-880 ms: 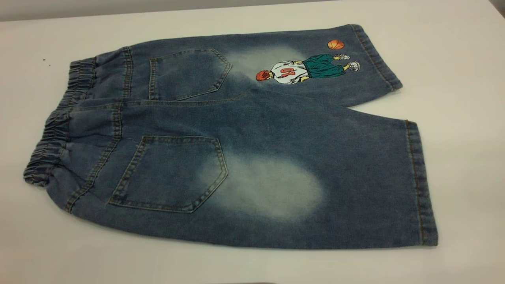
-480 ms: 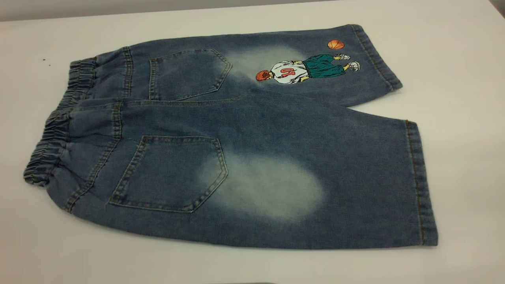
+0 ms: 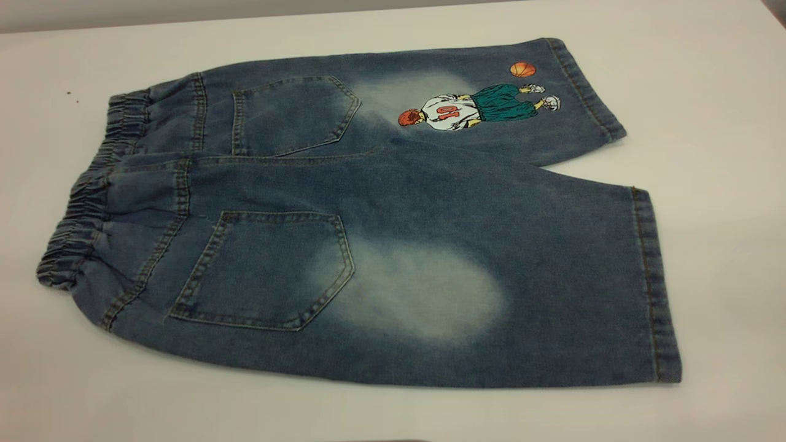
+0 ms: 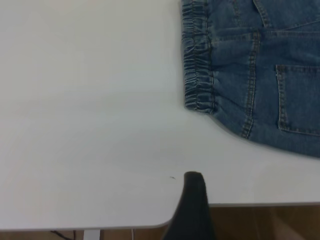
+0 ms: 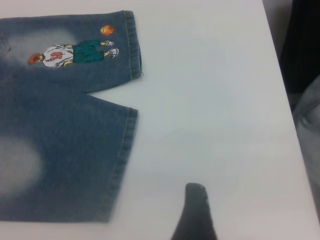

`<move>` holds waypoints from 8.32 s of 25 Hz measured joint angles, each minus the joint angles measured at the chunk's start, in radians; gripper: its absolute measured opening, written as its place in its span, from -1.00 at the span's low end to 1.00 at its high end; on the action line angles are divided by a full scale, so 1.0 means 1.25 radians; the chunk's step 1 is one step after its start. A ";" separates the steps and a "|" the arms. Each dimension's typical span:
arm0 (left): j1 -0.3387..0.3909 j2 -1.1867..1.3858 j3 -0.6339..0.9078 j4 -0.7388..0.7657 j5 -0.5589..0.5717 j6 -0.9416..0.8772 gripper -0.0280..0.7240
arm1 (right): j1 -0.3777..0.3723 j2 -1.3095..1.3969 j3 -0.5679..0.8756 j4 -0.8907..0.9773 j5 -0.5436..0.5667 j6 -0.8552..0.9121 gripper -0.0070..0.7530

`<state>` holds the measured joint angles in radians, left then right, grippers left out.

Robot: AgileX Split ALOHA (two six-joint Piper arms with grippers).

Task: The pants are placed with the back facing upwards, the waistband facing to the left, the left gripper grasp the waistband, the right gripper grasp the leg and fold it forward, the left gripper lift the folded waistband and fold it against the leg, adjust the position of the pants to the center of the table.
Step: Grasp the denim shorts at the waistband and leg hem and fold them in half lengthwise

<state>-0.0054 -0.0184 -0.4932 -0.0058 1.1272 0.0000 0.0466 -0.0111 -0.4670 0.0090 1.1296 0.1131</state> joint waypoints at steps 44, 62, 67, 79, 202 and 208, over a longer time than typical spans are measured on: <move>0.000 0.825 -0.131 0.017 -0.291 -0.150 0.59 | 0.000 0.773 -0.058 0.362 -0.285 -0.252 0.30; 0.030 1.484 -0.240 0.012 -0.571 -0.247 0.59 | 0.000 0.926 -0.062 0.521 -0.430 -0.378 0.30; 0.030 1.550 -0.286 0.012 -0.577 -0.252 0.59 | 0.000 0.926 -0.062 0.524 -0.430 -0.378 0.30; -0.016 1.629 -0.291 -0.026 -0.647 -0.217 0.59 | 0.000 0.926 -0.063 0.526 -0.431 -0.378 0.30; 0.054 1.497 -0.365 -0.610 -0.514 0.067 -0.66 | -0.027 1.730 -0.567 1.425 -0.129 -0.750 -0.92; 0.054 1.547 -0.417 -0.823 -0.516 0.200 -0.66 | -0.043 1.730 -0.568 1.425 -0.187 -0.719 -0.92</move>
<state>0.0626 1.9148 -1.0142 -1.0350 0.4828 0.2498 -0.0068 2.1509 -1.1772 1.7906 0.8957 -0.7857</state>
